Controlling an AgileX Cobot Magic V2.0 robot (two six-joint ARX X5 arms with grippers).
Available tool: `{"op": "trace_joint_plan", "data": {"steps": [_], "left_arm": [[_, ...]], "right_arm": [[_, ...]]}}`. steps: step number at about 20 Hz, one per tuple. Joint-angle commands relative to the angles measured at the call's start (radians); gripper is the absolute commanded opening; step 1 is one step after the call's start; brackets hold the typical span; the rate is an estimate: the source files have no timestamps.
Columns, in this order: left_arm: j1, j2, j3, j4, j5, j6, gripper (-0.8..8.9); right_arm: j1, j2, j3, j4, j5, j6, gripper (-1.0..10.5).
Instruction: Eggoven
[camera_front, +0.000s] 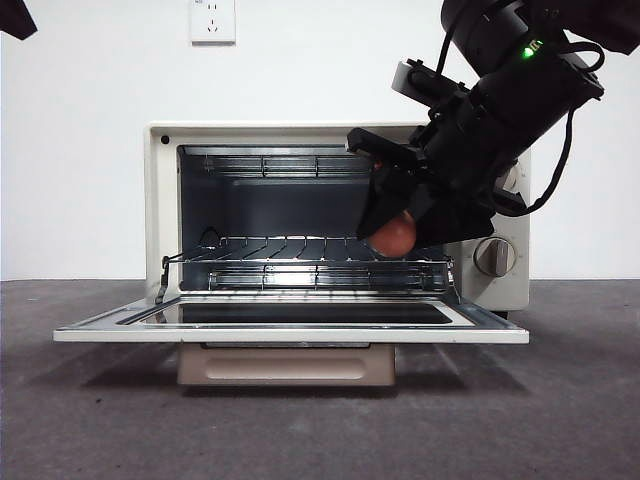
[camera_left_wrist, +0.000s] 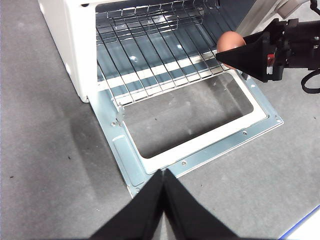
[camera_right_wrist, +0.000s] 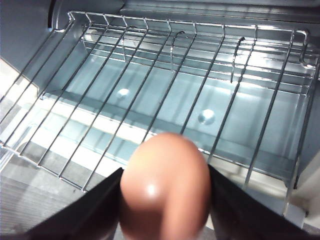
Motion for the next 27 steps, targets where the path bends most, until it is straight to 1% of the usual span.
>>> {"op": "trace_joint_plan", "data": {"steps": [1, 3, 8, 13, 16, 22, 25, 27], "left_arm": [[-0.004, 0.005, 0.01, 0.004, -0.001, 0.013, 0.07], [-0.004, 0.005, 0.01, 0.004, -0.001, 0.013, 0.06], [-0.004, 0.005, 0.01, 0.003, -0.001, 0.013, 0.06], [-0.004, 0.005, 0.01, 0.001, -0.001, 0.013, 0.06], [-0.004, 0.005, 0.01, 0.003, -0.001, 0.013, 0.06], [-0.003, 0.007, 0.01, 0.05, -0.001, 0.011, 0.06], [-0.003, 0.022, -0.005, 0.114, -0.001, -0.038, 0.06], [-0.003, 0.026, -0.069, 0.192, 0.0, -0.071, 0.06]], "right_arm": [[0.009, 0.017, 0.015, 0.008, 0.001, 0.011, 2.3], [0.01, 0.017, 0.015, 0.01, 0.0, 0.013, 2.7], [0.01, 0.017, 0.029, 0.01, -0.001, 0.015, 2.9], [0.01, 0.013, 0.039, 0.009, -0.004, 0.022, 2.9], [0.009, -0.013, 0.039, -0.006, -0.019, 0.033, 2.9], [0.009, -0.171, 0.039, -0.09, -0.018, 0.031, 2.9], [0.009, -0.299, 0.039, -0.168, -0.018, 0.009, 2.9], [0.009, -0.396, 0.039, -0.238, -0.018, -0.01, 2.9]]}}
